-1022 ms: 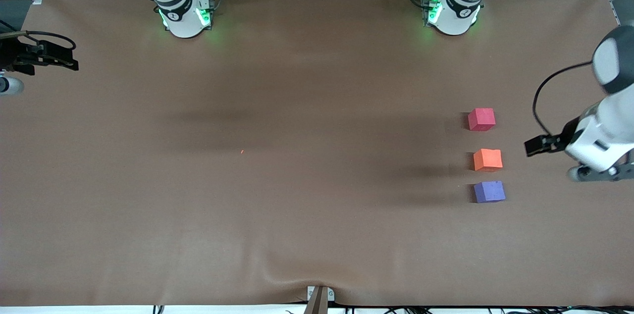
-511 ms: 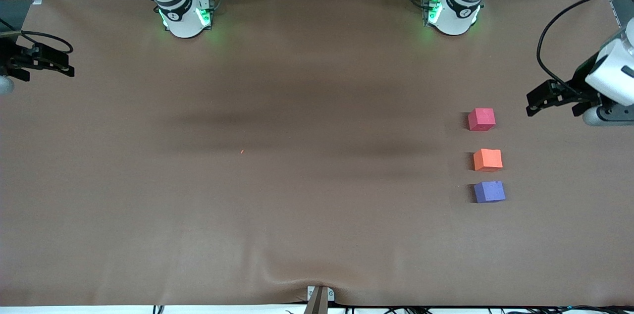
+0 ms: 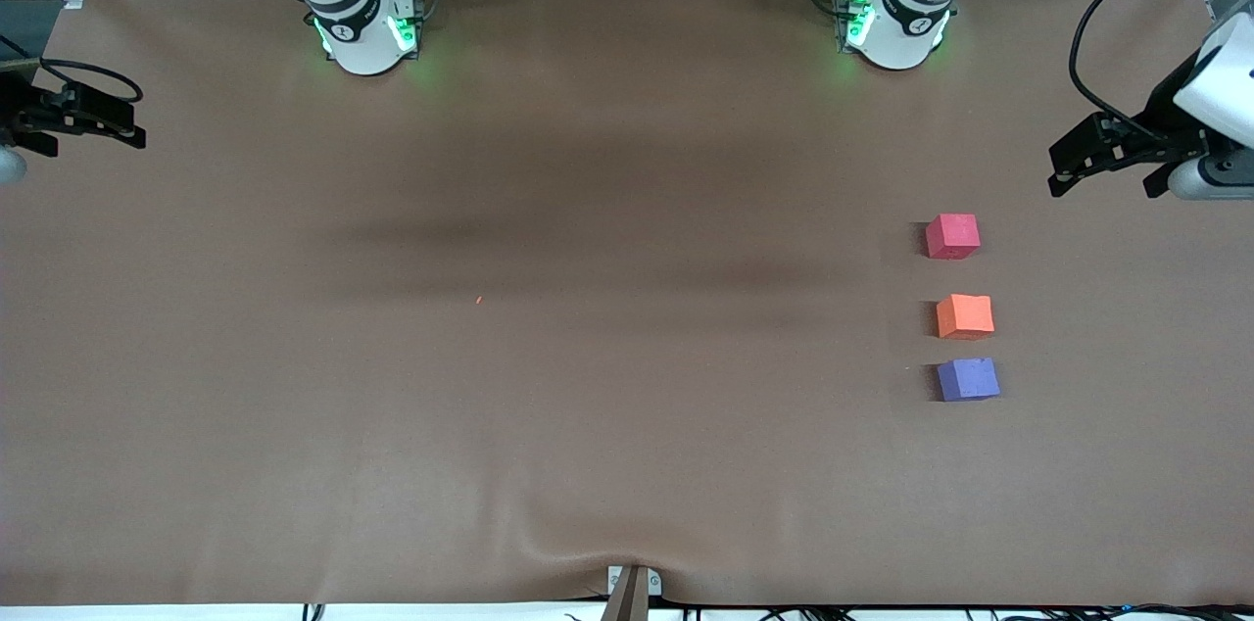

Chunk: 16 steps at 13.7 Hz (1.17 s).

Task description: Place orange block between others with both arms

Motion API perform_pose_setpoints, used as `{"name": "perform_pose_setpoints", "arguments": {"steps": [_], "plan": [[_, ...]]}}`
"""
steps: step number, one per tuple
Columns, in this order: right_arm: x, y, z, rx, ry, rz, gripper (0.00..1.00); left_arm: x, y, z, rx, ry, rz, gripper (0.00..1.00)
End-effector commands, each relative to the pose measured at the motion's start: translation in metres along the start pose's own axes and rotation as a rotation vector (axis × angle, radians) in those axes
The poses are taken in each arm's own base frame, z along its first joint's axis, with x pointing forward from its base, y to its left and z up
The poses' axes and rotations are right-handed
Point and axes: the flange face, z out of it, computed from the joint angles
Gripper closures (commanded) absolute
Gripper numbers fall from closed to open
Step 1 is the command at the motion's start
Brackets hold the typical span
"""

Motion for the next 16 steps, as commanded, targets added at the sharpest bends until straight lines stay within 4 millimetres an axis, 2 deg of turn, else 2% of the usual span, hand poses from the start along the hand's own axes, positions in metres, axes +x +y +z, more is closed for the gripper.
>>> {"name": "perform_pose_setpoints", "arguments": {"steps": [1,7,10,13,16], "plan": [[-0.012,0.003,-0.008,-0.003,-0.003,0.013,0.0,-0.007,0.006,-0.007,-0.013,-0.001,-0.008,0.0],[-0.011,-0.001,-0.007,0.014,-0.005,0.004,0.0,-0.024,-0.01,-0.016,-0.002,-0.033,-0.015,0.0],[-0.013,0.003,-0.006,0.036,-0.011,0.01,0.0,-0.049,-0.015,-0.012,0.003,-0.051,-0.019,0.0],[-0.012,0.002,-0.006,0.036,-0.01,0.008,0.0,-0.076,-0.011,-0.011,0.01,-0.062,-0.012,0.0],[-0.013,0.002,-0.007,0.031,-0.007,0.01,0.0,-0.071,-0.018,-0.014,0.02,-0.055,-0.021,0.0]]}}
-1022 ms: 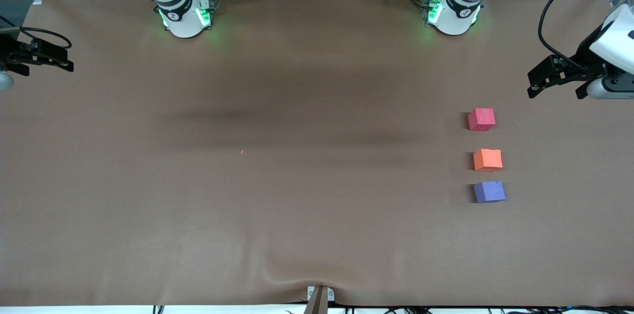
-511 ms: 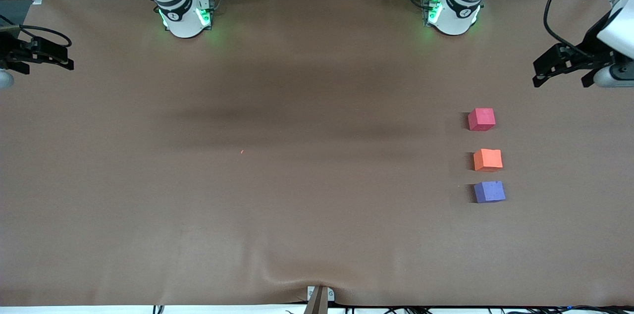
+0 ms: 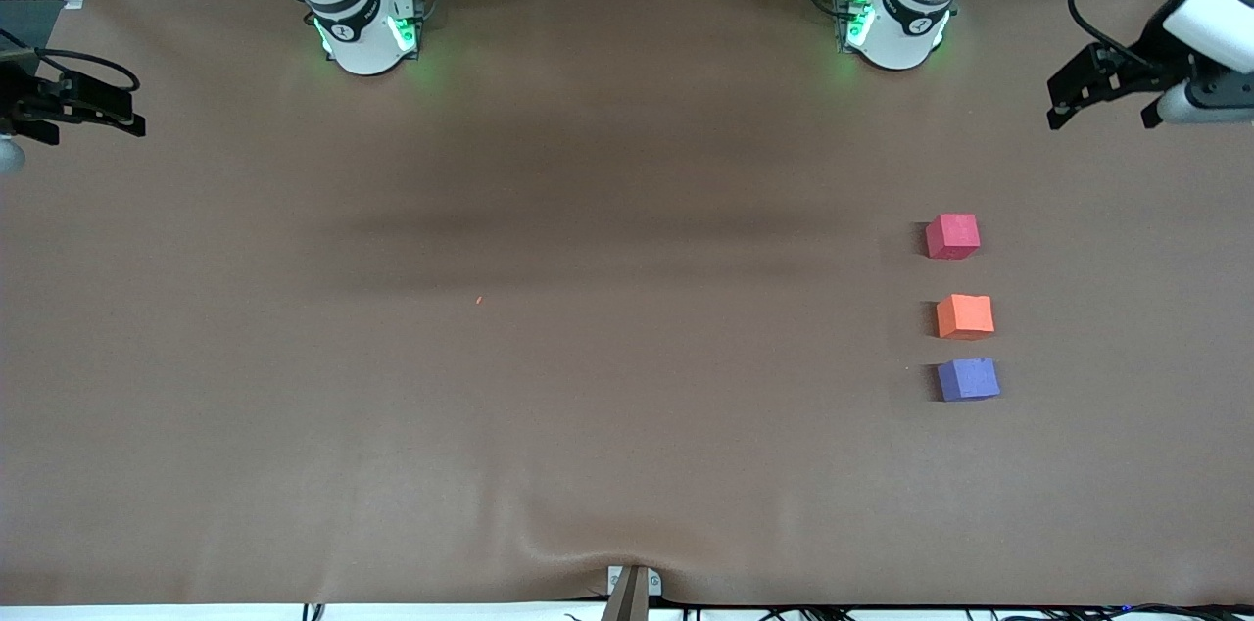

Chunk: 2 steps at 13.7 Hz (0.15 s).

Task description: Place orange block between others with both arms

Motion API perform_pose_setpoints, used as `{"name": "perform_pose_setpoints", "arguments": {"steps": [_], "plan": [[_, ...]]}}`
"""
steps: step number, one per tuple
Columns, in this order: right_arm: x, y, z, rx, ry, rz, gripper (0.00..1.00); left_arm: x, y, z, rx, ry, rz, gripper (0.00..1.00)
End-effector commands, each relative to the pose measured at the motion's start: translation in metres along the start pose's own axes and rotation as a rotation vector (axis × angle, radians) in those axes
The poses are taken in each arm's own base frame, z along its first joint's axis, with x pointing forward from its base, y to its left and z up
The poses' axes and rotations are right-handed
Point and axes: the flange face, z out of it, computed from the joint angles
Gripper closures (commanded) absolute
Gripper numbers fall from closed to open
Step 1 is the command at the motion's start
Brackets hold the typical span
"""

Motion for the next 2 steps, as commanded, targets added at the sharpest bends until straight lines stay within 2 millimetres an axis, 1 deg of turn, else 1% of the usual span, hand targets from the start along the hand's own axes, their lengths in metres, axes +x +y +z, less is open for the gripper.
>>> {"name": "perform_pose_setpoints", "arguments": {"steps": [1,2], "plan": [[-0.0077,0.0001,-0.0054,0.015,0.007,0.005,0.0,-0.0019,-0.0099,-0.0063,-0.007,0.013,-0.011,0.0],[-0.0083,-0.0002,-0.0048,0.017,0.001,0.006,0.0,-0.001,-0.0104,-0.0061,-0.003,0.012,-0.014,0.0]]}}
